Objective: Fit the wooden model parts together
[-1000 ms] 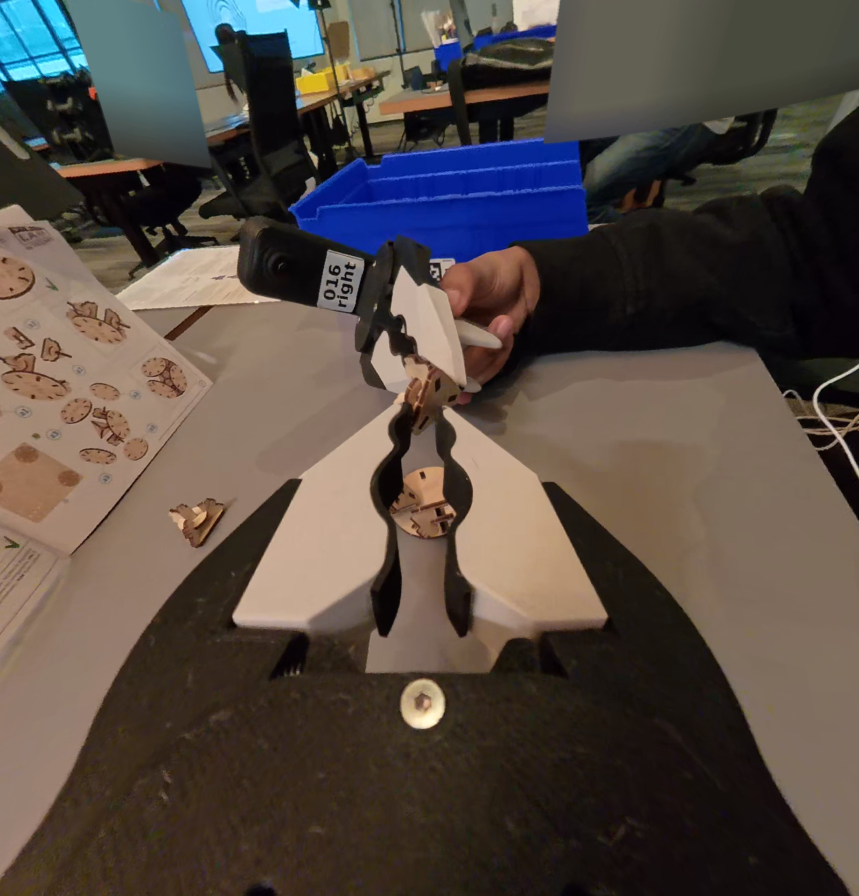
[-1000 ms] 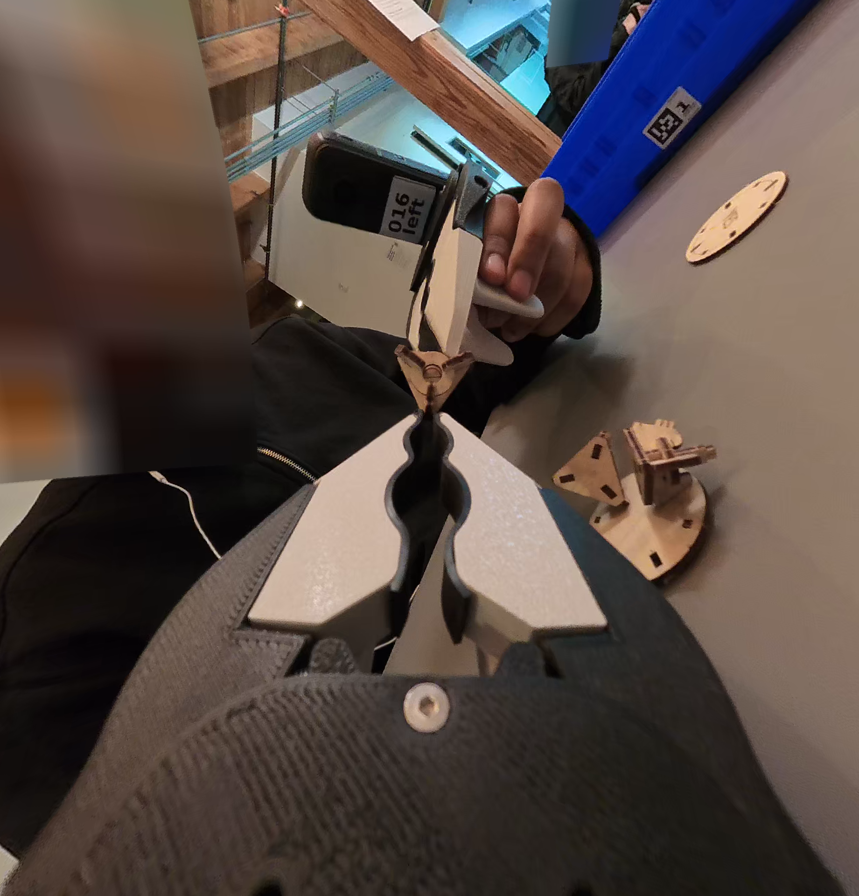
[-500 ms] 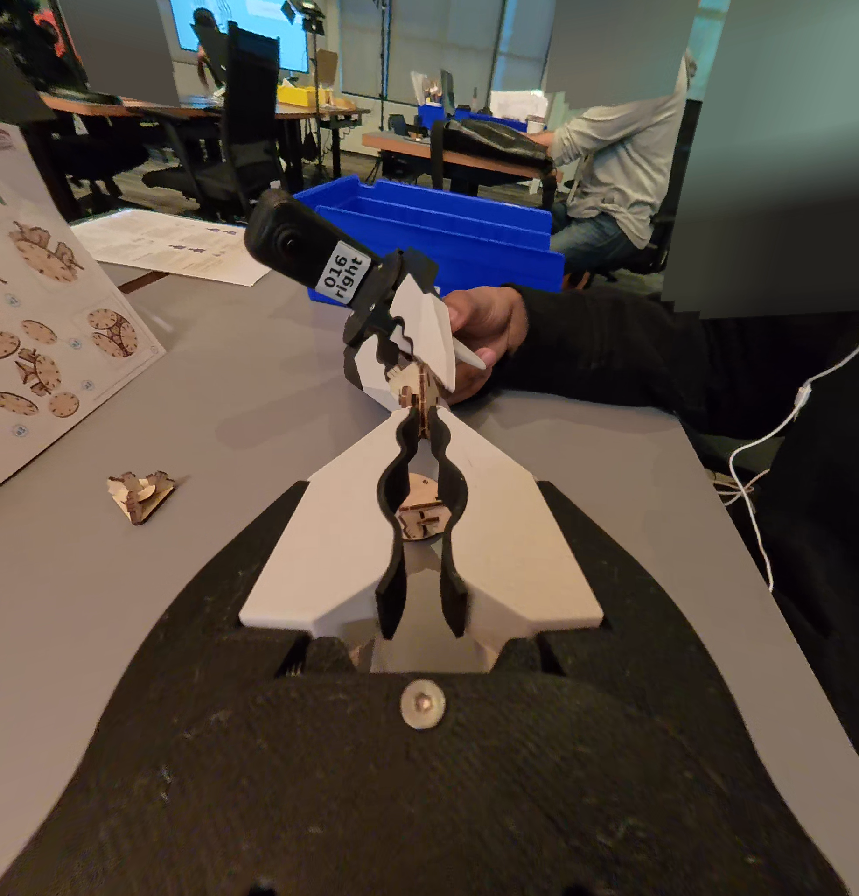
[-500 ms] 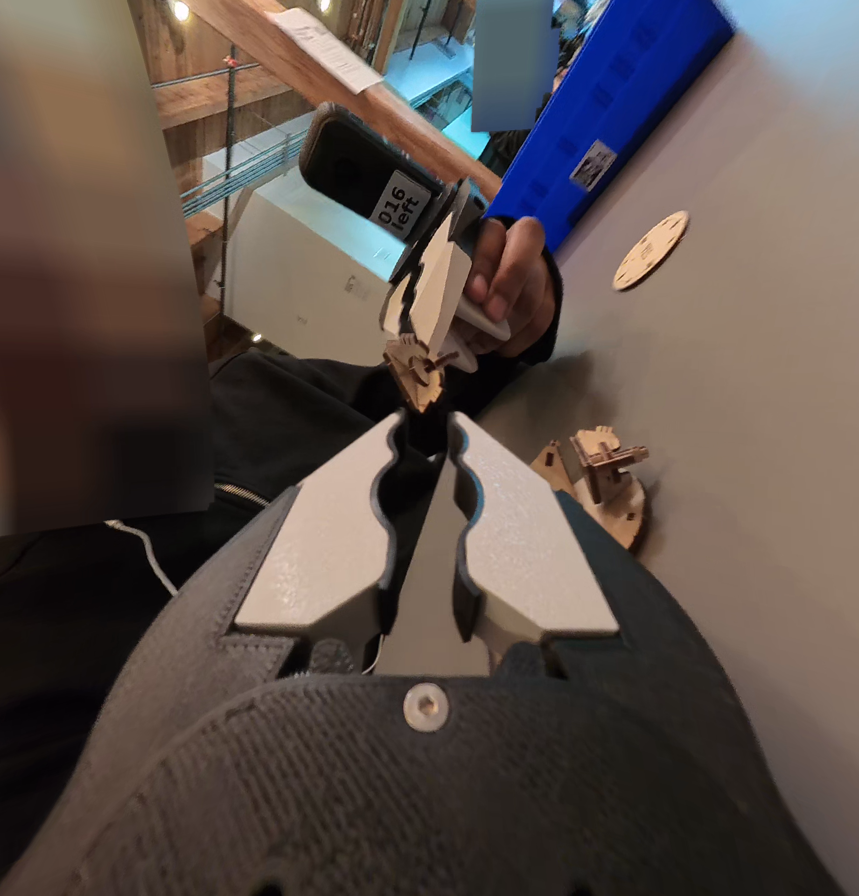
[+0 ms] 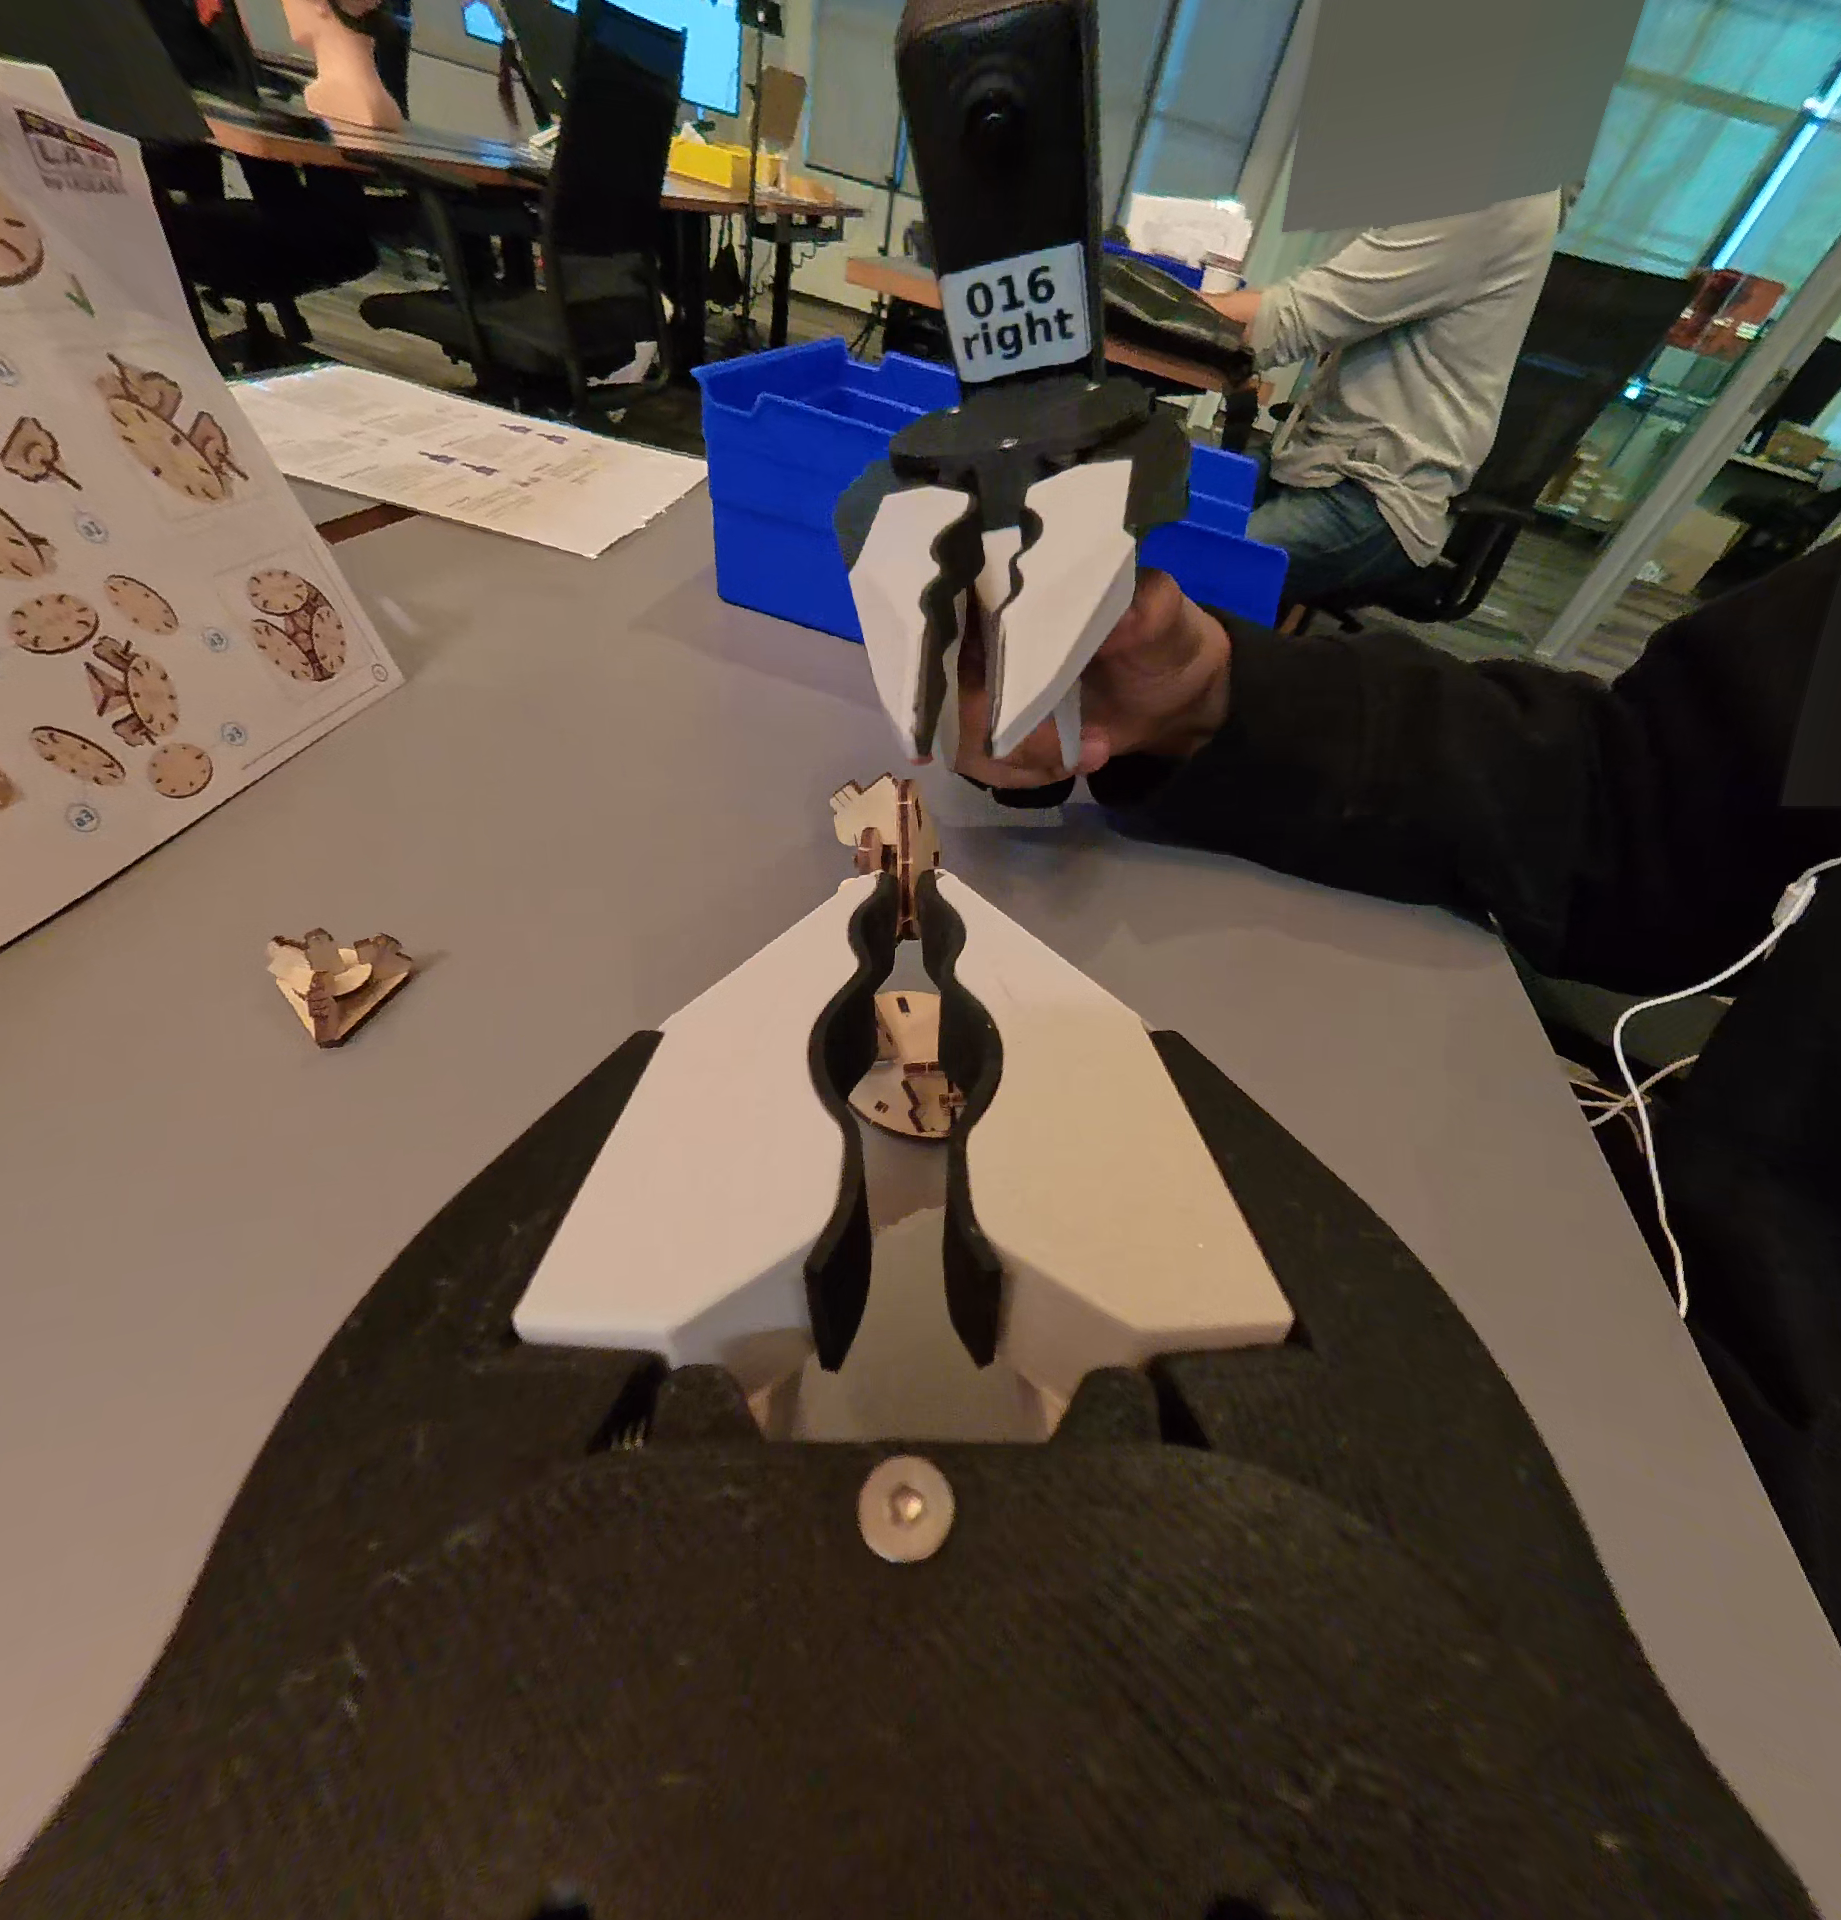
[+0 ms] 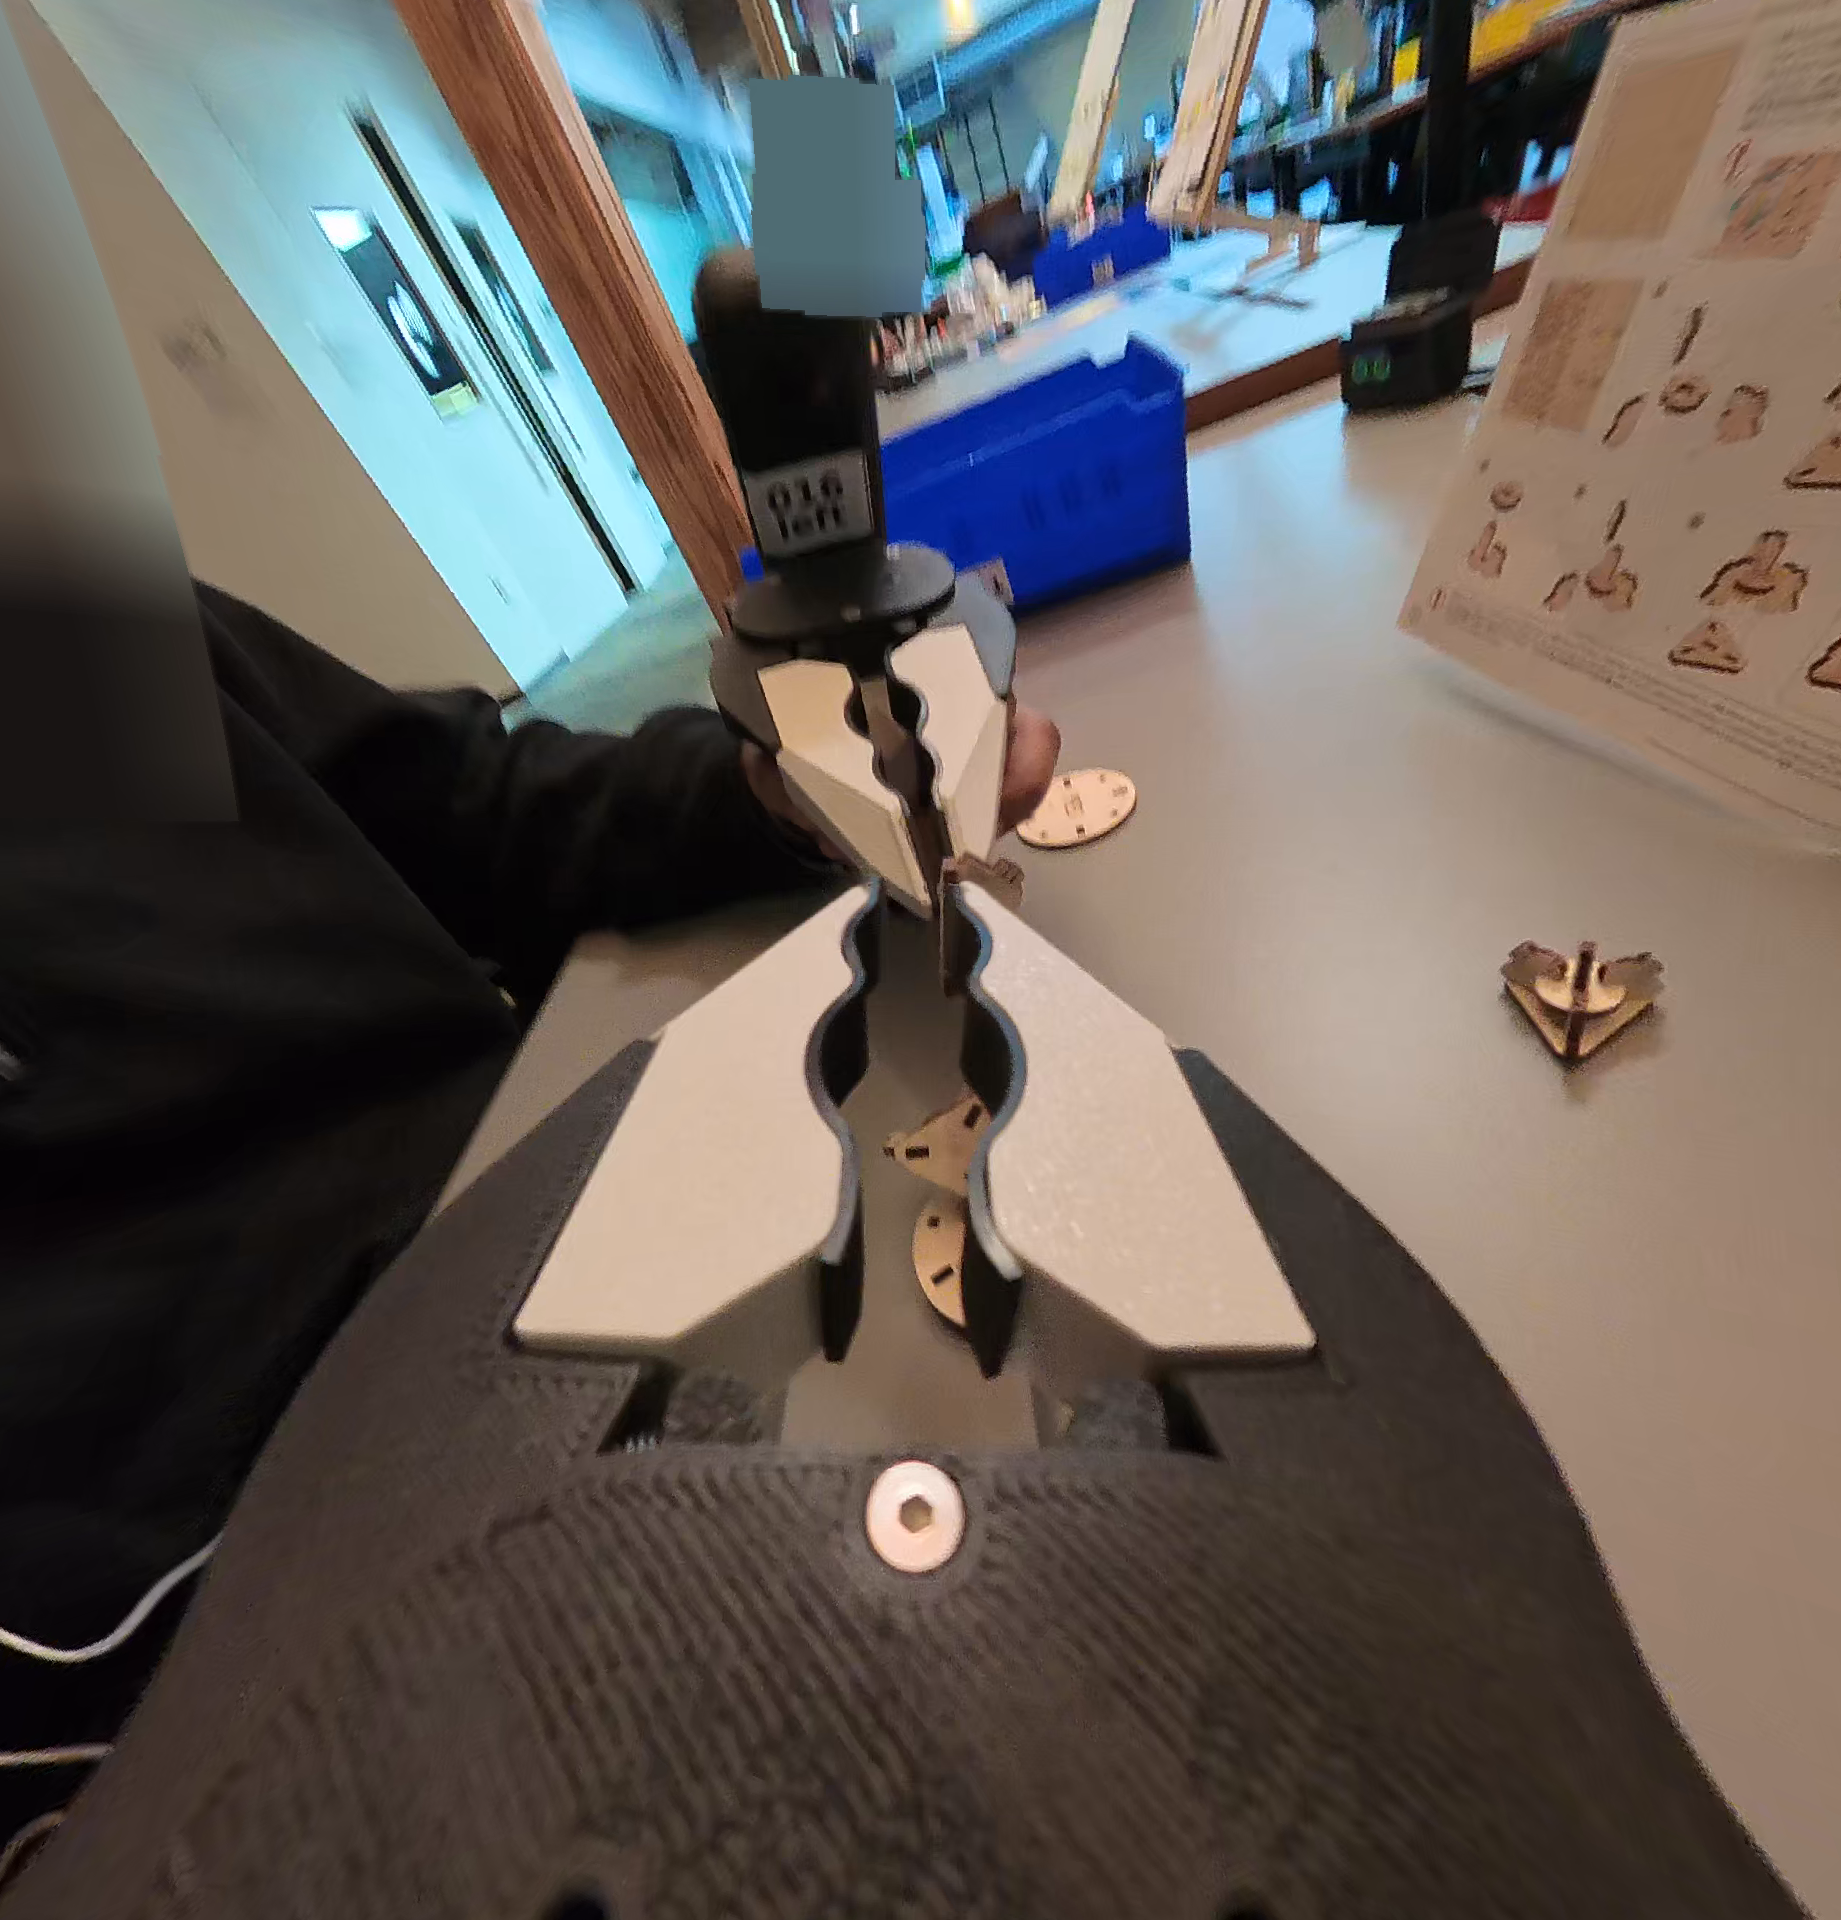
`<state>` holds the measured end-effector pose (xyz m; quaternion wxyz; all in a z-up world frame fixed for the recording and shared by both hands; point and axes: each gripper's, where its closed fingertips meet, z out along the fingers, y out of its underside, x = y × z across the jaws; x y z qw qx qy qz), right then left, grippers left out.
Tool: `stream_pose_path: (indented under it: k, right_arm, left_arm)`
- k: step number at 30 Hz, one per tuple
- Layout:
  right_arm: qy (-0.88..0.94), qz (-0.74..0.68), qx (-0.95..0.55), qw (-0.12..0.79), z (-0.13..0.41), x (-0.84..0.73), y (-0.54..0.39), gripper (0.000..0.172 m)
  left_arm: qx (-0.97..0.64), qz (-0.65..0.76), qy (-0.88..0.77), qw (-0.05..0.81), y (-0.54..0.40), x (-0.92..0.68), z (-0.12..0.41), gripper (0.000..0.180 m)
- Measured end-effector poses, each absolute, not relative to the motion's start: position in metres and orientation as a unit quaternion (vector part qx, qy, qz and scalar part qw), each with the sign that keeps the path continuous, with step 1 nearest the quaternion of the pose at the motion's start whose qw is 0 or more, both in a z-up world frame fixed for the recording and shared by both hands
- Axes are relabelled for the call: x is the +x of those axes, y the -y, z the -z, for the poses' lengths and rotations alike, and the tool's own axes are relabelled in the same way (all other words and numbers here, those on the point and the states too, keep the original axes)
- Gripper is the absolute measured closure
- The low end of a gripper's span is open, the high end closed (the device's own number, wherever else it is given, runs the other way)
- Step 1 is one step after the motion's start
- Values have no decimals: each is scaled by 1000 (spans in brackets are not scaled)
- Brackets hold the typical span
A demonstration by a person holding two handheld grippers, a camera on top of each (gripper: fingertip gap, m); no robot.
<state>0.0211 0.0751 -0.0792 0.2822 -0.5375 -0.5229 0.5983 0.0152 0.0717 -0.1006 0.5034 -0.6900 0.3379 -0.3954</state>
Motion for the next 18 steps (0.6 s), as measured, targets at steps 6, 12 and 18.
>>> stream_pose_path:
  k: [6, 12, 18]
  right_arm:
    - [553, -557, -544, 298, 92, 18, -74, 169]
    - [561, -547, -544, 299, 95, 17, -73, 172]
    - [560, -547, -549, 292, 98, 17, -74, 171]
  left_arm:
    - [-688, 394, -340, 506, -71, 16, 100, 179]
    - [-688, 400, -339, 502, -71, 16, 101, 179]
    - [-688, 400, -340, 500, -70, 17, 102, 179]
